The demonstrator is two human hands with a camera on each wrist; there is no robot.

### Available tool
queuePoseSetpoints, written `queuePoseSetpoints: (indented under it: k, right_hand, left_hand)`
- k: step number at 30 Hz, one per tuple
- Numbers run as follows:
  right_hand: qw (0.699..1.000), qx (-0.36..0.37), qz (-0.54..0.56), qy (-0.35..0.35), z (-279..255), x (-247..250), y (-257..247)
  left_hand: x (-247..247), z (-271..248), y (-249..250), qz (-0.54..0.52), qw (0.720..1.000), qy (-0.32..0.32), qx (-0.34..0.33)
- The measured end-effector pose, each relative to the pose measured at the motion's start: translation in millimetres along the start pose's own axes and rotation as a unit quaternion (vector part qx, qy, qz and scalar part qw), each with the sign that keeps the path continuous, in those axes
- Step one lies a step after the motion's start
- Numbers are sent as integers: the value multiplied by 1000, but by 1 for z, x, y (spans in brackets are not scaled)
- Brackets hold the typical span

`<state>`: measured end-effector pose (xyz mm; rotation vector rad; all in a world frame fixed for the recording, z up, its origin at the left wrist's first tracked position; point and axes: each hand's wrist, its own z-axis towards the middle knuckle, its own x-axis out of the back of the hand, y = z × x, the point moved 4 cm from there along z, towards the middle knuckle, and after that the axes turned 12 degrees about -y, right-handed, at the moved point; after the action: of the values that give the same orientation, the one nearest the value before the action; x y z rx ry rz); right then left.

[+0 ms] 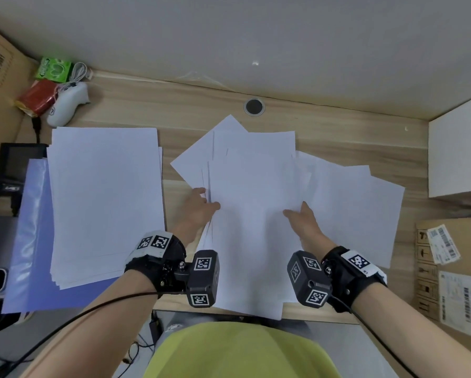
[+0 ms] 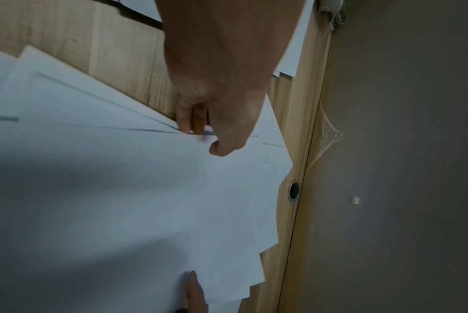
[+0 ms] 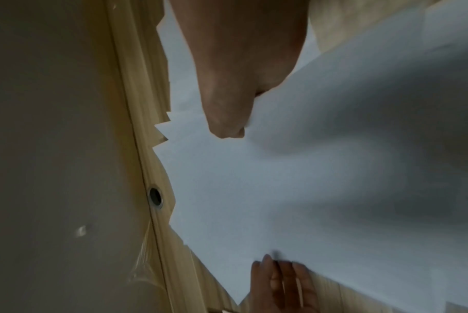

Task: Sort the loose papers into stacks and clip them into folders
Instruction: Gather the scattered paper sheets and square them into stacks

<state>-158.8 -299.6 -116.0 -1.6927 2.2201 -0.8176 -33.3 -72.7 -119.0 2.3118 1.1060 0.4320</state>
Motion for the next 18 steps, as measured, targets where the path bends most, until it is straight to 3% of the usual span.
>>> queuePoseSetpoints:
  k: [6, 12, 15, 18]
  right_hand:
    - [999, -14, 24, -30, 2, 1, 26]
    - [995, -16, 82, -52, -2, -4, 26]
    - [992, -16, 107, -59, -1, -8, 29]
    - [995, -6, 99, -14, -2, -5, 29]
  left_hand:
    - [0, -8, -8, -18, 999, 26, -25]
    - [-18, -23, -8, 38, 992, -111, -36]
    - [-15, -26, -7, 55, 993, -86, -52]
    - [1, -28, 2, 55, 994, -50, -75]
